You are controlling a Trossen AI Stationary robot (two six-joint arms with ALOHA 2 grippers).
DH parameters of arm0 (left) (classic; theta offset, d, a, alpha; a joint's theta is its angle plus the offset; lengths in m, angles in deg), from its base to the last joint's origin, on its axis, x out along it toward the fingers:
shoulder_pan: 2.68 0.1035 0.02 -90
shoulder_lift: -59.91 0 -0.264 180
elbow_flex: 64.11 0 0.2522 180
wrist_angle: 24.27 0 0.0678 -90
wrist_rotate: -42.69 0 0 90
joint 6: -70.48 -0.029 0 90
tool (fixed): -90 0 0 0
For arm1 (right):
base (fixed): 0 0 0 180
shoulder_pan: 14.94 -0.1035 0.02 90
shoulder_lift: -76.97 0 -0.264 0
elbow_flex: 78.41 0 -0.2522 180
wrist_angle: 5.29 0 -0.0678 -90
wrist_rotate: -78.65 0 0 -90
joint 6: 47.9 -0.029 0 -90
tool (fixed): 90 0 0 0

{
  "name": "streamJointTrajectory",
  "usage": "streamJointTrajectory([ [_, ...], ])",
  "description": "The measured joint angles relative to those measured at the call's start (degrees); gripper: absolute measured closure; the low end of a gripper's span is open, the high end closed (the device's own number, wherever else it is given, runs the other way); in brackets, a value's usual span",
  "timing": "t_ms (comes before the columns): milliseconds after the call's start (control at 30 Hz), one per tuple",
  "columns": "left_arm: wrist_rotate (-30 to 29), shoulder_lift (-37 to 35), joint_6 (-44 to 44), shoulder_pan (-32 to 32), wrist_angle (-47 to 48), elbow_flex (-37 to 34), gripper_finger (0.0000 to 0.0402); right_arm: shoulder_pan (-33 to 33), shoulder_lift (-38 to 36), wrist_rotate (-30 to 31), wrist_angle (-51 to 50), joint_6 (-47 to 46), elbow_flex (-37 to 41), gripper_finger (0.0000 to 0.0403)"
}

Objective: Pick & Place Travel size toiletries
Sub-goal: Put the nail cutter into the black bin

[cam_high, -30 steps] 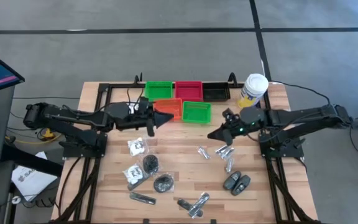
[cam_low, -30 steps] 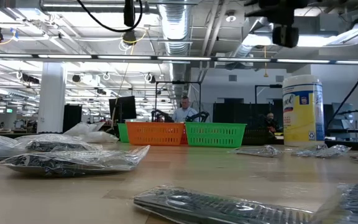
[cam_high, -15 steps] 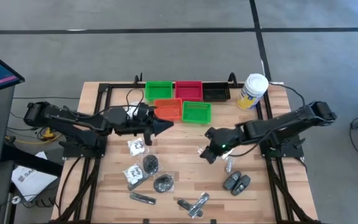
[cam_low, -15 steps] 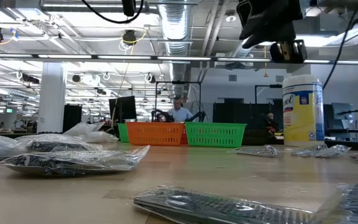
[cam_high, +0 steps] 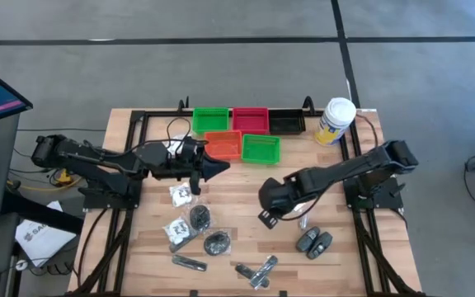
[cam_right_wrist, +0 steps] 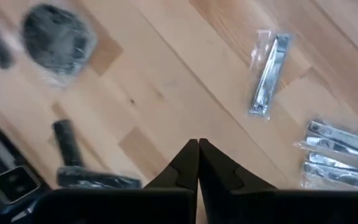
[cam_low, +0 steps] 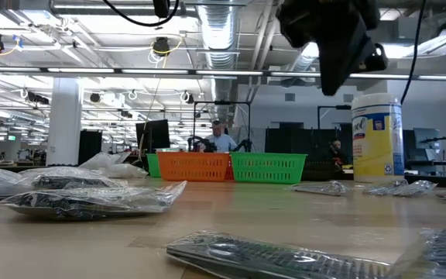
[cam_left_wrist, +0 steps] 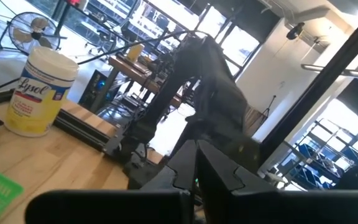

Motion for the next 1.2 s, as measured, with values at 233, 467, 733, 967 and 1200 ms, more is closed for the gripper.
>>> streamJointTrajectory([
  [233,0.31,0.0,0.0,0.0,0.02,-0.02,0.0395,0.36,4.56,-1.23,-0.33,-0.59,-0.08,0.0363],
  [467,0.5,0.0,0.0,0.0,0.05,-0.02,0.0395,1.92,6.35,-1.03,-1.14,1.64,0.01,0.031],
  [733,1.89,0.0,0.21,0.0,0.11,-0.02,0.0395,5.56,6.33,0.89,-0.42,4.12,0.55,0.0264],
  [967,4.44,0.0,0.39,0.0,0.23,-0.04,0.0395,8.31,6.43,0.95,1.24,4.41,1.6,0.0239],
  [1200,6.45,0.0,0.52,0.0,0.32,-0.07,0.0395,6.57,10.33,1.54,1.79,3.22,1.48,0.0234],
])
